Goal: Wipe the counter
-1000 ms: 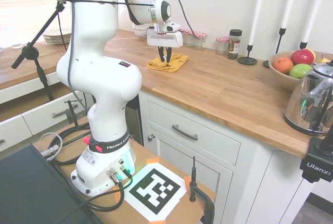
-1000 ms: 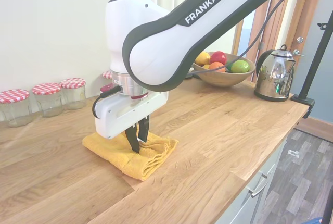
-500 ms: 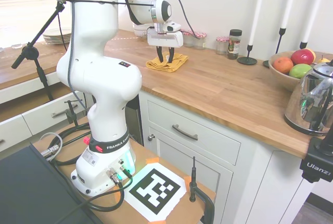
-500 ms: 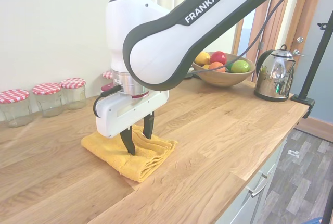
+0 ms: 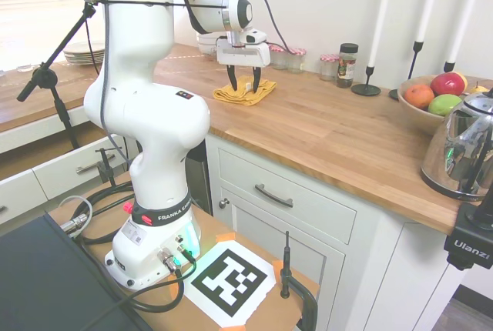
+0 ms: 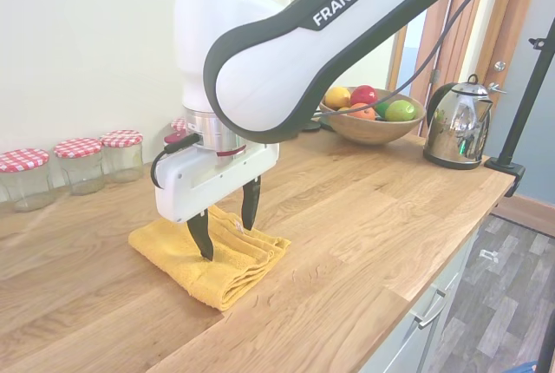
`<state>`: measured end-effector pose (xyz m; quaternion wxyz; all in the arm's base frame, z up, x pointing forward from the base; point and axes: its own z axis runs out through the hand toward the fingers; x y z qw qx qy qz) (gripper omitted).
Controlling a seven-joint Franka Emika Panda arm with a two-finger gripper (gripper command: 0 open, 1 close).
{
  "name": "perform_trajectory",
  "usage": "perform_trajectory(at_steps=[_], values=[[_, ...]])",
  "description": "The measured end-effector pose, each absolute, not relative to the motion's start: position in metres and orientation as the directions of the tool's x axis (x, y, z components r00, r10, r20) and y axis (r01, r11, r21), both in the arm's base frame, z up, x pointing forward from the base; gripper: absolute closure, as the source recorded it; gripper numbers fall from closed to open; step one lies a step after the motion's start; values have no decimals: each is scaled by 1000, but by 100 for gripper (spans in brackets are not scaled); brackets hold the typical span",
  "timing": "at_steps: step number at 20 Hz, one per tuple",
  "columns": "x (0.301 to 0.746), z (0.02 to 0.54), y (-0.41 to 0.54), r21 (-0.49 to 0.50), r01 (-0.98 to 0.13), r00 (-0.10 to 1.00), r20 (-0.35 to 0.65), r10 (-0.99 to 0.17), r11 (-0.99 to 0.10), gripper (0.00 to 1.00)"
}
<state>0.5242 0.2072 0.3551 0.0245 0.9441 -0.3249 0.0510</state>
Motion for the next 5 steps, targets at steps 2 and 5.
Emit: perform_trajectory(at_steps=[2, 5], values=[[521, 363, 208, 4, -615, 783, 117, -611, -788, 0], [519, 370, 208, 1, -617, 781, 119, -613, -787, 0]])
